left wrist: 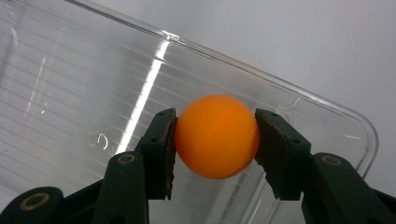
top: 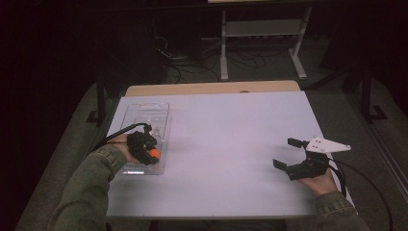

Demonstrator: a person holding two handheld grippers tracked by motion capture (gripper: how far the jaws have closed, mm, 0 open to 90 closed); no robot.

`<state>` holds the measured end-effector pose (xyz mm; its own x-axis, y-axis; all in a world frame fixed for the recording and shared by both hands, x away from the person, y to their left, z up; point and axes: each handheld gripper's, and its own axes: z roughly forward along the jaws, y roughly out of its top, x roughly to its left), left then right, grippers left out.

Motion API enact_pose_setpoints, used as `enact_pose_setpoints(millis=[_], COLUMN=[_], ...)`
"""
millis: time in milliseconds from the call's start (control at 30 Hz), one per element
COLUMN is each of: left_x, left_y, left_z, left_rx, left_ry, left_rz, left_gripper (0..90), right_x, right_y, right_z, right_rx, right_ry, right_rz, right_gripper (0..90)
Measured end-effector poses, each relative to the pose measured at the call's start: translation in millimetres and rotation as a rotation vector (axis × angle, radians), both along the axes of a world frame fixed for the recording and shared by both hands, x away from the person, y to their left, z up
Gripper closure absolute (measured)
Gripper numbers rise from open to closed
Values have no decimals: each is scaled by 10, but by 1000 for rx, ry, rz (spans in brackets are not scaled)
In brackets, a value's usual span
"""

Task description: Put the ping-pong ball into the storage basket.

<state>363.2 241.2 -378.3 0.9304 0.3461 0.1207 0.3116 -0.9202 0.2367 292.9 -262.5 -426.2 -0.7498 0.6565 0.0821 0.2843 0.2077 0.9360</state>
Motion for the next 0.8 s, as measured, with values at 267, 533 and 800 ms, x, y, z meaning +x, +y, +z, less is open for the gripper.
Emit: enact_pose_setpoints(millis=[267,533,800], left_x=[-2,-2,-10], left_y=[1,41,80], left_z=[-14,21,57], left_rx=[17,6,-6], left_ry=[-22,-42,-69], left_rz=[7,32,54], left_gripper=[473,401,340], right_x=[-5,-5,-4], right_y=[0,0,4], right_z=[3,3,1], right_rx=[0,1,-2], right_ry=[0,0,0], right_rz=[0,0,1], right_gripper=[0,0,0])
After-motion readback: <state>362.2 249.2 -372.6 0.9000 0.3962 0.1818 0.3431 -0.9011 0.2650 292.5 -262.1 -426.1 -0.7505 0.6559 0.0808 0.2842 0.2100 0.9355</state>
